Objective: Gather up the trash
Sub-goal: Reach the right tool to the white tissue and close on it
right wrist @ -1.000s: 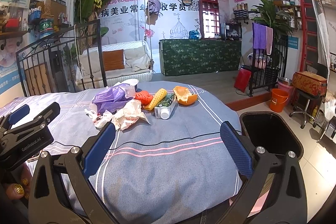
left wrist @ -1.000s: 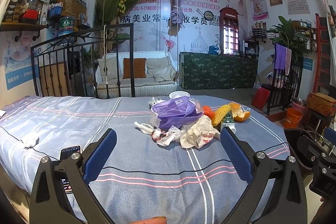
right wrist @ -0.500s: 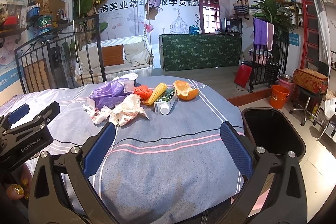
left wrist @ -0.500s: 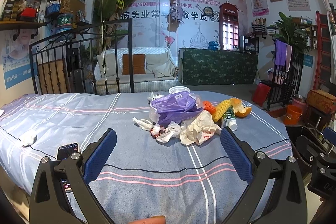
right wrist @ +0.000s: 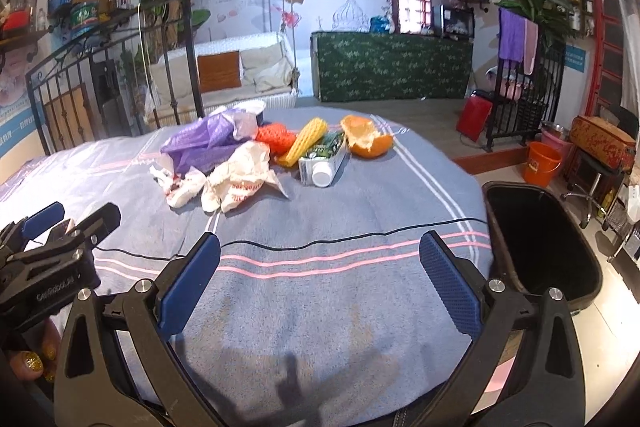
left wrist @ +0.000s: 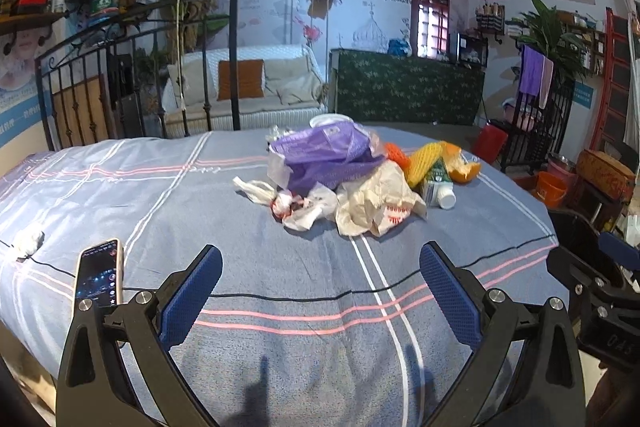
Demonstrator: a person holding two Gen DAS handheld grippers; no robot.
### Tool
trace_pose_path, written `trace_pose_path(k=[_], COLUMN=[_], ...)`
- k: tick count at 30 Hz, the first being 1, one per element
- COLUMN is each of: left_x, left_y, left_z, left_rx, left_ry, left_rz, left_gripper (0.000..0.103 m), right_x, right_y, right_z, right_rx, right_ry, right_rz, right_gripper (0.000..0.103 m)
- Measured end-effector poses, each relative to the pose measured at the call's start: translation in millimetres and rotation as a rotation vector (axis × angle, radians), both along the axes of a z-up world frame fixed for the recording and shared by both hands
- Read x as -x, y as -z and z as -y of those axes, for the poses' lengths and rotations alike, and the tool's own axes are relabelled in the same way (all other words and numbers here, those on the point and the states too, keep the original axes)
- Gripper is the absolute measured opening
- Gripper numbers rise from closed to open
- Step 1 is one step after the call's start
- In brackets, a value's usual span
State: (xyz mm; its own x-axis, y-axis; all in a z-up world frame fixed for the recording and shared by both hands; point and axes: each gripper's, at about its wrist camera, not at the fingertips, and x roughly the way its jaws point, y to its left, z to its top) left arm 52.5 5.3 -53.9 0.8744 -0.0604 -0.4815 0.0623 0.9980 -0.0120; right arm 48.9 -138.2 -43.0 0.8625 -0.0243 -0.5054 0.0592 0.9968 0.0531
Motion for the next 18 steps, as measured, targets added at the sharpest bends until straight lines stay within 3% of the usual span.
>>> trace_pose_path(k=[6,11,18], left_x=[-21,-49,-84], left_y=[12,17,6], left_z=[-1,-20,-40], left_rx=[-0.06,-0.014,-0.027], left_ry=[0.019,-0.002,-0.018], left_rz=[-0.069,-0.155,-0.161], left_gripper=[0.098,0.098,0.098], right_x=[-42,-82,-142], right_y=[16,23,21], right_z=[-3,-4,-35], right_rx=[-0.001,-0.035,-0.012], right_ry=[-0.057,-0.101,-0.213], right_rz=[-0.09,-0.163,-0.236], right_gripper=[0.098,0.098,0.098])
